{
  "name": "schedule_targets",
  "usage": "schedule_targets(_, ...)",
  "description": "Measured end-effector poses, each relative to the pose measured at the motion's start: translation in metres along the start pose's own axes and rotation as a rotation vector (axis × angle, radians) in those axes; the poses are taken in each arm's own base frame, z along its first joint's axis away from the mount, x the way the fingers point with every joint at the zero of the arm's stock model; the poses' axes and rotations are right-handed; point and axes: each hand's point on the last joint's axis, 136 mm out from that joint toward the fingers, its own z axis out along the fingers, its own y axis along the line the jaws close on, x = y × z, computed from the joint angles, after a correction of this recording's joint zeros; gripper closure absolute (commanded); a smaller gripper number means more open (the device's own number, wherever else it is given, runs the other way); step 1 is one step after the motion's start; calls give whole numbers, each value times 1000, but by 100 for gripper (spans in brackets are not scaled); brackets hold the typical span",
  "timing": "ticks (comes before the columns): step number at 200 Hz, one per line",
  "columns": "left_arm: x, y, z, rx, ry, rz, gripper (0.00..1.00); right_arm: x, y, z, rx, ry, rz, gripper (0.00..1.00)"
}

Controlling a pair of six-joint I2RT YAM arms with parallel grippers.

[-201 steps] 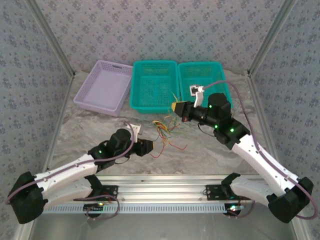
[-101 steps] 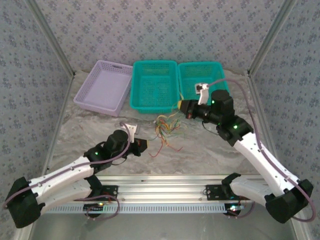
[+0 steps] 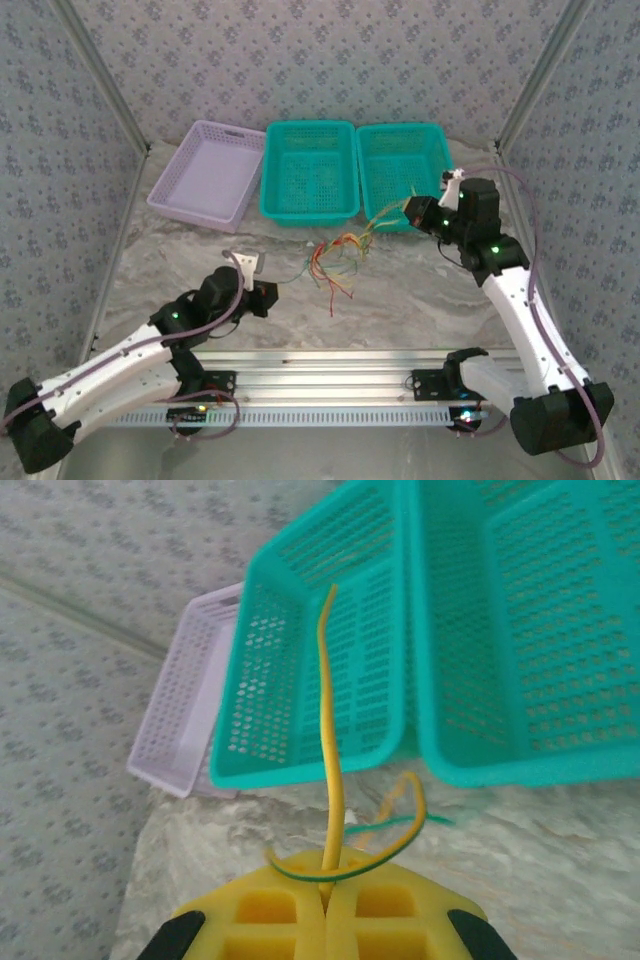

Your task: Untangle the cables

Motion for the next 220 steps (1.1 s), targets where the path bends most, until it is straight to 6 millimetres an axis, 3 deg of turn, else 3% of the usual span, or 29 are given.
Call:
schedule_targets(42, 0, 25, -14, -103, -26, -8, 100, -20, -41, -34, 185, -146, 41, 100)
schedule_targets(108, 0, 61, -31, -301, -15, -28, 100, -31, -77, -70, 369, -282, 71, 100)
schedule_targets(169, 0, 75, -31, -397, 12, -28, 100, -28, -75, -86, 358, -318, 72, 100)
schedule_targets(220, -2, 85, -29, -466, 31, -30, 100, -31, -84, -150, 468, -535, 118, 100)
